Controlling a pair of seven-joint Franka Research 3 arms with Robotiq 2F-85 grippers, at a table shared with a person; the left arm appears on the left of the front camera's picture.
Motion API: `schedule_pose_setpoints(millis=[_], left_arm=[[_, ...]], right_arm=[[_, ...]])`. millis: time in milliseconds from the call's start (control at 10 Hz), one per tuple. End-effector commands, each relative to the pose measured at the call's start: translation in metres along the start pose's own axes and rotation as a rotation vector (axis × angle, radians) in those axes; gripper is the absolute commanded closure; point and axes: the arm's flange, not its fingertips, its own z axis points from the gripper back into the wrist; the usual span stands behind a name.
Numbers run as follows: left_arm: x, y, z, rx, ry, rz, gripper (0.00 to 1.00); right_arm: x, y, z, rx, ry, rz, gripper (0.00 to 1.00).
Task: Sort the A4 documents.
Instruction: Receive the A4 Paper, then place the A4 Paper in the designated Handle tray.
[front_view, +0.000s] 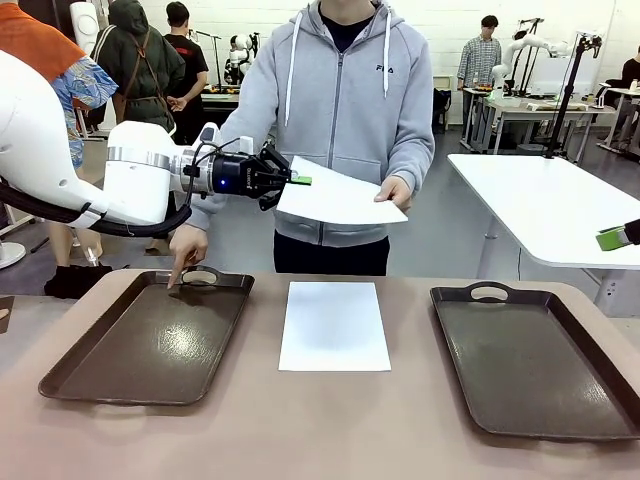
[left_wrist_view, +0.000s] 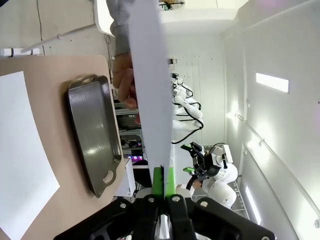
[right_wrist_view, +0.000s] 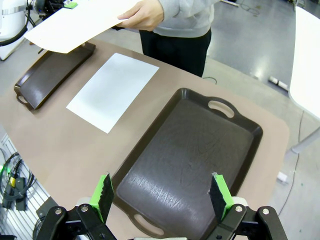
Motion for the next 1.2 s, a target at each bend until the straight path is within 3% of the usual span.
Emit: schedule_pose_setpoints(millis=[0,100,1100], left_arm=[[-0.0024,-0.0062,0.0069,-0.060,0.036,-0.049,1.00],[0.0000,0.0000,0.0000,0.000,0.000,0.000,1.00],[0.0000,0.0000,0.0000,0.000,0.000,0.000,1.00]], right_arm=[[-0.0004,-0.0001,-0.0017,0.013,-0.002,0.000,0.00],[-0.0004,-0.0001,-0.0017,0.013,-0.002,0.000,0.00],[-0.0004,-0.0001,-0.0017,0.013,-0.002,0.000,0.00]])
